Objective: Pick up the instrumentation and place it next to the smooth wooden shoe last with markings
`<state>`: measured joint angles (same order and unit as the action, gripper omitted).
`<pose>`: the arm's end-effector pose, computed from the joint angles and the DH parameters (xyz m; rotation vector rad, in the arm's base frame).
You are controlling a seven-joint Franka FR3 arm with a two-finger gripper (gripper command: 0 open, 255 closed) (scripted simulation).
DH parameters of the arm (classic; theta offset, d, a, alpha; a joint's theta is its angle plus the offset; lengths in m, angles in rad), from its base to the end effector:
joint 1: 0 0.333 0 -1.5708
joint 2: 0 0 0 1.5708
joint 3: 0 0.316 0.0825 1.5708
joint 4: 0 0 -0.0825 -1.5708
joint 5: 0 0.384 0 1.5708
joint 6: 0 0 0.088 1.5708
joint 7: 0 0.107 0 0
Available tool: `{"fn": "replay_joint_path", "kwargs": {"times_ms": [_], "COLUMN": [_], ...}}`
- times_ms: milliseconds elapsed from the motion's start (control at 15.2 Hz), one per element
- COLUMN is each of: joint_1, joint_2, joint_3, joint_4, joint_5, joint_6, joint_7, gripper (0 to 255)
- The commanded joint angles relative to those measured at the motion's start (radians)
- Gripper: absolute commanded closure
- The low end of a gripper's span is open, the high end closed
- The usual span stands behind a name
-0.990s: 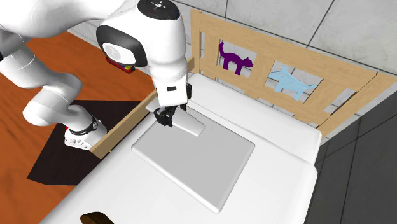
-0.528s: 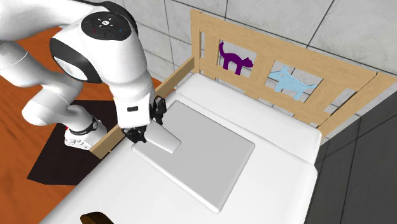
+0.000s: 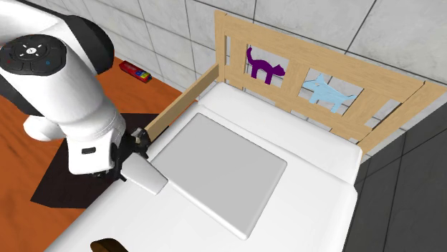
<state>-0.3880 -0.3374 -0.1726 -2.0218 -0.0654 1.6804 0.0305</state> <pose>0.3750 -0.2548 0.5869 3.0077 -0.8875 -0.0160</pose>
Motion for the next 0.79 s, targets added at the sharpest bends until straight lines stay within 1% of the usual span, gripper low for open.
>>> {"fn": "replay_joint_path", "kwargs": {"times_ms": [0,528,594,726], "joint_1": [-0.019,-0.093,-0.106,-0.107], "joint_2": [-0.018,-0.083,-0.088,-0.091], "joint_3": [-0.031,-0.156,-0.18,-0.183], "joint_4": [-0.015,-0.056,-0.055,-0.085], "joint_5": [-0.014,-0.077,-0.088,-0.09], "joint_6": [0.001,-0.01,-0.012,0.015], "joint_7": [-0.047,-0.226,-0.259,-0.258], "gripper": [255,255,255,255]}}
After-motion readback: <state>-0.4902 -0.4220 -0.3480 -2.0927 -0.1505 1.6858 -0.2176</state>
